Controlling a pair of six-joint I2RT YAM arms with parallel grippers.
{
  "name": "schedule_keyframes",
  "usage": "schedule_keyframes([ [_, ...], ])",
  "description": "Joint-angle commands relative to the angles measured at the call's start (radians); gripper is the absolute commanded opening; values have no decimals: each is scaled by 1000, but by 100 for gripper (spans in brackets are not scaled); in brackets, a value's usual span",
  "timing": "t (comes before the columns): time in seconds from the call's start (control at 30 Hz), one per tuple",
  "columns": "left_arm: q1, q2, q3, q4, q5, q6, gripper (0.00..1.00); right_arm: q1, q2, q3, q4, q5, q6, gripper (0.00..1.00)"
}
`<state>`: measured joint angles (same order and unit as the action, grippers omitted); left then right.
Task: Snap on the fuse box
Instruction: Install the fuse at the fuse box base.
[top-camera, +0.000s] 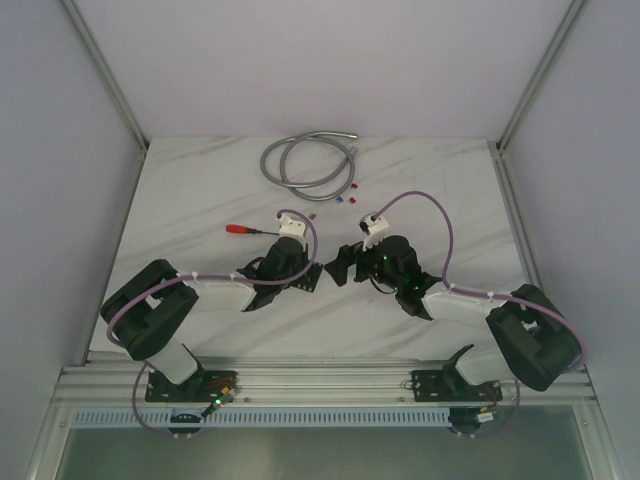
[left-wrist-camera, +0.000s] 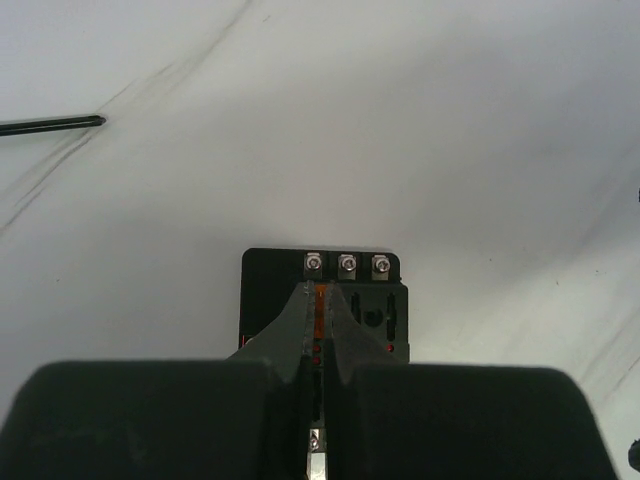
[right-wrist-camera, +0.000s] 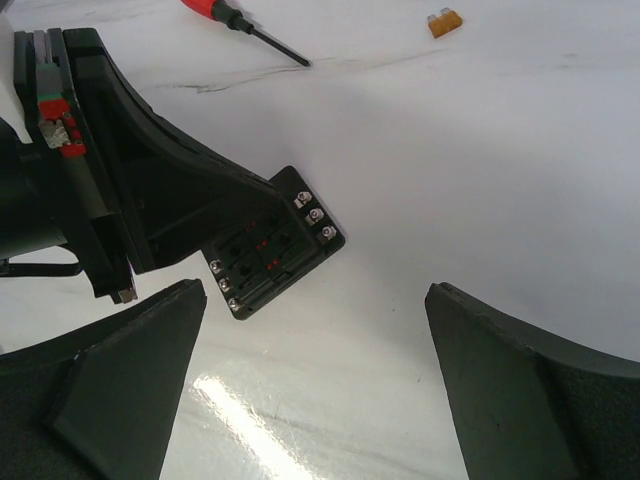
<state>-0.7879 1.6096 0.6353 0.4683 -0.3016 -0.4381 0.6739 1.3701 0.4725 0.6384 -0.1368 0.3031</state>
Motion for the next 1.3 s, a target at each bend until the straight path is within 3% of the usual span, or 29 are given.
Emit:
schedule_keyframes([
  [0.0,9,4,23,-14,16,21,0,-3,7,29,36,-19,4,100],
  [0.37,9,0,34,-35,18,14,23,-4,13,32,37,-29,5,100],
  [0.8,9,-19,55,-91,14,-3,33,-4,11,33,35,-31,5,100],
  [1.07,9,-45,174,-317,-6,-32,36,-3,4,40,16,-29,5,100],
  [1.27,9,-12,253,-467,16,-50,29,-3,2,43,-5,-11,5,100],
])
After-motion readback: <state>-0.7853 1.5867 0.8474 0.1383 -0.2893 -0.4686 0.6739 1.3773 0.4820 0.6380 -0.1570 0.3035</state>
